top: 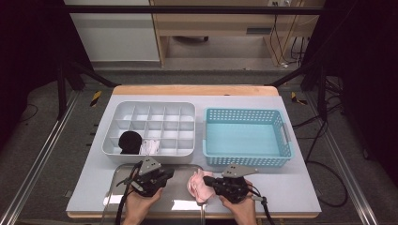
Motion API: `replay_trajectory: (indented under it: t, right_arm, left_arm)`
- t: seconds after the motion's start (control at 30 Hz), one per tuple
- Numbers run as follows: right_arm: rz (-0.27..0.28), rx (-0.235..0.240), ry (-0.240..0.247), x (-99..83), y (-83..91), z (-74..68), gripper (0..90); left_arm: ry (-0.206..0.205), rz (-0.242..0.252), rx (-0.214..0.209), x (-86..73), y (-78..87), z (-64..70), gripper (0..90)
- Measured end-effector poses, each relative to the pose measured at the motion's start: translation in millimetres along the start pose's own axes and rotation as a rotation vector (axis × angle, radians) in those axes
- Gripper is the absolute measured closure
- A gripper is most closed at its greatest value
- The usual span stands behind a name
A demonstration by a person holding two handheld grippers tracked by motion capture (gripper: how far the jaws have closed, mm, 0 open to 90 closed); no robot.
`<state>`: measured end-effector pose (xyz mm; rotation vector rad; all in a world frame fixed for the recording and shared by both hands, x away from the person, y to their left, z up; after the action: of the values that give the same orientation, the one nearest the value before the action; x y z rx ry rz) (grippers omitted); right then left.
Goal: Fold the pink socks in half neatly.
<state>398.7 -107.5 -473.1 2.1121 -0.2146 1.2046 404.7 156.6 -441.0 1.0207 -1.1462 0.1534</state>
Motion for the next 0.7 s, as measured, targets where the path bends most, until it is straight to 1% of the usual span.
replay_trajectory:
  t: [0.1,0.17,0.23,0.33,0.43,0.5,0.57,0.67,0.7]
  right_arm:
    - [-0.045,0.005,0.02,-8.8,-15.8,-6.0,90.0]
    - [-0.066,0.016,0.028,-12.5,-22.4,-10.0,90.0]
    - [-0.084,0.034,0.041,-14.6,-25.6,-14.6,90.0]
    - [-0.091,0.038,0.057,-14.7,-24.9,-17.8,90.0]
    - [-0.048,0.029,0.043,-11.2,-13.7,-13.9,88.5]
    - [-0.002,0.002,0.02,-8.5,-0.4,-6.7,87.1]
    - [0.03,-0.034,-0.004,-7.3,12.9,1.6,83.0]
    - [0.034,-0.086,-0.024,-9.6,24.2,10.6,76.2]
    - [0.029,-0.091,-0.03,-11.4,25.1,11.9,75.1]
  left_arm:
    - [-0.002,0.006,-0.006,3.2,2.1,-0.2,88.9]
    - [-0.006,0.012,-0.01,6.1,3.5,0.9,89.0]
    - [-0.013,0.022,-0.026,9.8,1.9,4.1,89.0]
    - [-0.034,0.021,-0.045,16.8,-3.3,12.6,88.9]
    - [-0.064,0.011,-0.071,22.9,-11.7,25.8,88.9]
    - [-0.077,0.002,-0.089,26.0,-18.2,34.3,89.0]
    - [-0.091,-0.011,-0.106,28.4,-25.1,41.8,89.0]
    - [-0.119,-0.044,-0.124,28.9,-36.9,53.5,89.0]
    - [-0.131,-0.062,-0.124,27.8,-41.5,56.4,89.0]
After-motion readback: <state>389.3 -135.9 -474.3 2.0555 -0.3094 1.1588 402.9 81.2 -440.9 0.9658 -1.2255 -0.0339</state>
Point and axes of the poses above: each handheld gripper's, and its own axes: y roughly backward along the jaws, x roughly out of its top, z roughly to its right, the point moved 1 cm from there along -y, roughly forward along the jaws, and after that the axes turned 7 degrees about -y, right-handed, at the moved point
